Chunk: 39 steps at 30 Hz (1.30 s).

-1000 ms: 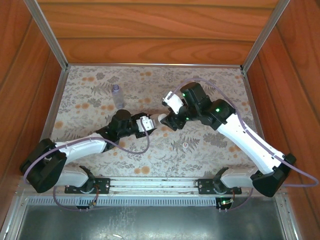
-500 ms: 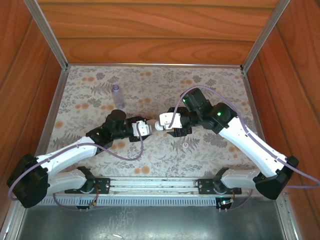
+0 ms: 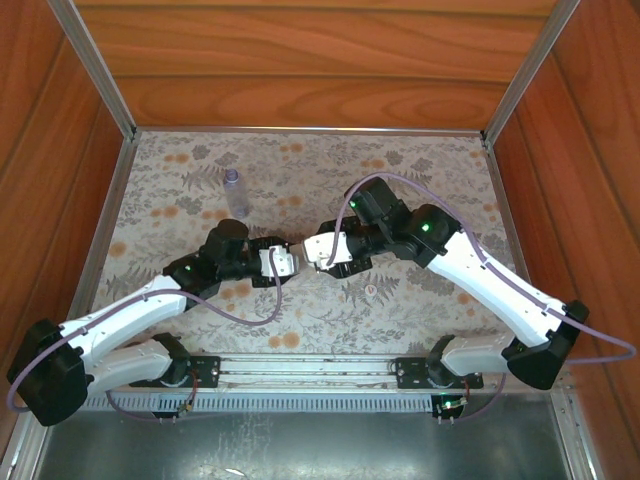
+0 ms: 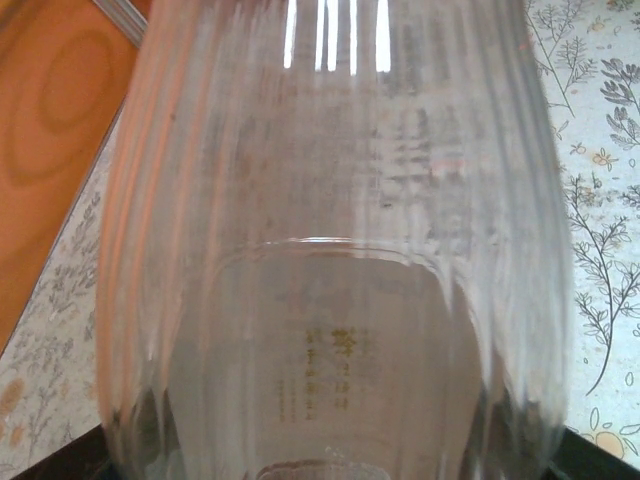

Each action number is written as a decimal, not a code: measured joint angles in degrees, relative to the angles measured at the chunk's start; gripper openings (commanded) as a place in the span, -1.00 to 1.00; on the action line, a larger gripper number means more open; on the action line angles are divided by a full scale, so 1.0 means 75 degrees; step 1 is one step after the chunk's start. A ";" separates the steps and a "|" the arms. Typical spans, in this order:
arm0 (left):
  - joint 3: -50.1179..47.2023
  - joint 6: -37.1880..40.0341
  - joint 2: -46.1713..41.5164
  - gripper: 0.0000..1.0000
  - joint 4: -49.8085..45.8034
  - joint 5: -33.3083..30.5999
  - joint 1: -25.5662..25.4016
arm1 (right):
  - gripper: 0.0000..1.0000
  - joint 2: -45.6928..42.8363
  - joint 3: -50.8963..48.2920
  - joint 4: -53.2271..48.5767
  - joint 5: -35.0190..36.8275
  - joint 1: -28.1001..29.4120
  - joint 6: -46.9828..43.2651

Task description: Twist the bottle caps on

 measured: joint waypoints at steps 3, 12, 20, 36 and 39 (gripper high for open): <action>0.0166 0.0125 -0.0023 0.22 -0.0248 -0.0017 0.0006 | 0.17 0.0055 0.0117 0.0015 -0.0050 0.0035 0.0003; 0.0329 0.0291 -0.0128 0.21 -0.0662 -0.0093 0.0058 | -0.23 0.0189 0.0117 0.0032 -0.0143 0.0050 0.0052; 0.0379 0.0364 0.0023 0.21 -0.0664 -0.0323 0.0055 | -0.42 0.0227 0.0035 0.0251 -0.0026 0.0050 0.0635; 0.0411 0.1029 0.0367 0.20 -0.0565 -0.2060 0.0152 | -0.18 0.0446 -0.0918 0.2197 0.0816 0.0090 1.0328; 0.0382 0.1020 0.0402 0.20 -0.0557 -0.2025 0.0152 | 0.12 0.0332 -0.1154 0.2396 0.0854 0.0090 1.0547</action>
